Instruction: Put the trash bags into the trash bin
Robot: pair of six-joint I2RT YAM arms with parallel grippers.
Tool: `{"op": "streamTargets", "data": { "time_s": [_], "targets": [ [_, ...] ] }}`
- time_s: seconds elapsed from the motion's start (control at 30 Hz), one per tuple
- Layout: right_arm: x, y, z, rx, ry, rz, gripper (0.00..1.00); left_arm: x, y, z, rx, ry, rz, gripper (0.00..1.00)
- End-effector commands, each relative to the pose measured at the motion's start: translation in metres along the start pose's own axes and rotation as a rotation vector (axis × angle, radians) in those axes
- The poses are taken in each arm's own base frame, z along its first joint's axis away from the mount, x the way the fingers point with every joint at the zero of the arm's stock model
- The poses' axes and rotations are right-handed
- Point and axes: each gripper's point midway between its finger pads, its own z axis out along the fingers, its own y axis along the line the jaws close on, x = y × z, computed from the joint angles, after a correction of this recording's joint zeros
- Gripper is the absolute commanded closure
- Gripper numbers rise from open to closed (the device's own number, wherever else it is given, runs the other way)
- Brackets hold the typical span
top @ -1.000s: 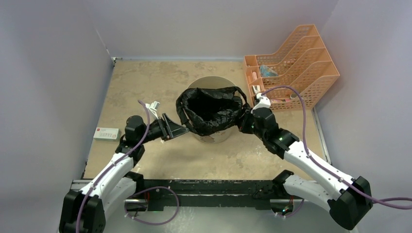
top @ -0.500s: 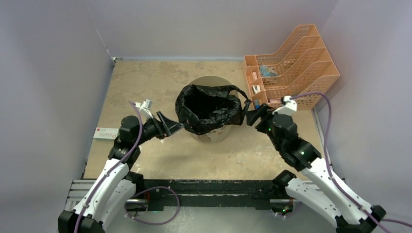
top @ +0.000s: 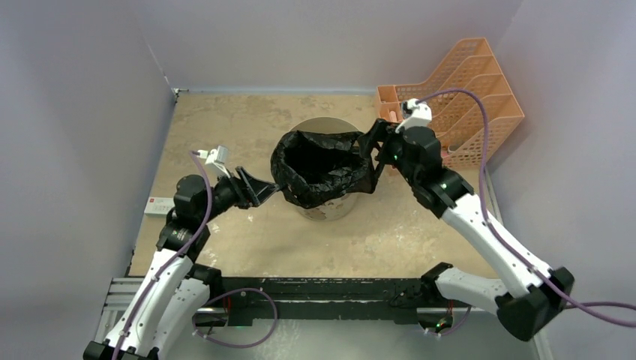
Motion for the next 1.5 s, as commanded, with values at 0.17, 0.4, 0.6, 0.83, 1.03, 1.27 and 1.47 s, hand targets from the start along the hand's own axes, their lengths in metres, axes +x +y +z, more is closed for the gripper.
{"op": "streamTargets", "data": {
  "time_s": [0.17,0.4,0.6,0.83,1.03,1.27,1.47],
  "targets": [
    [0.001,0.03,0.029,-0.267,0.068,-0.158,0.17,-0.018,-0.031,-0.003,0.092,0.012,0.147,0.35],
    [0.018,0.051,0.002,-0.426,0.121,-0.096,0.21,-0.034,-0.042,-0.006,0.087,-0.018,0.184,0.35],
    [0.038,0.046,-0.013,-0.436,0.186,-0.047,0.26,-0.045,-0.037,-0.011,0.024,-0.071,0.205,0.33],
    [0.06,0.063,-0.034,-0.587,0.296,-0.046,0.31,-0.047,-0.029,-0.008,-0.028,-0.046,0.204,0.33],
    [0.05,0.05,-0.042,-0.527,0.228,-0.072,0.52,-0.055,-0.026,-0.013,-0.072,-0.07,0.241,0.33],
    [0.027,0.021,-0.01,-0.279,0.14,-0.036,0.95,-0.06,-0.008,-0.015,-0.176,-0.094,0.238,0.34],
    [0.005,-0.003,0.023,-0.088,0.032,-0.014,1.0,-0.069,0.003,-0.012,-0.245,-0.123,0.21,0.34]
  ]
}}
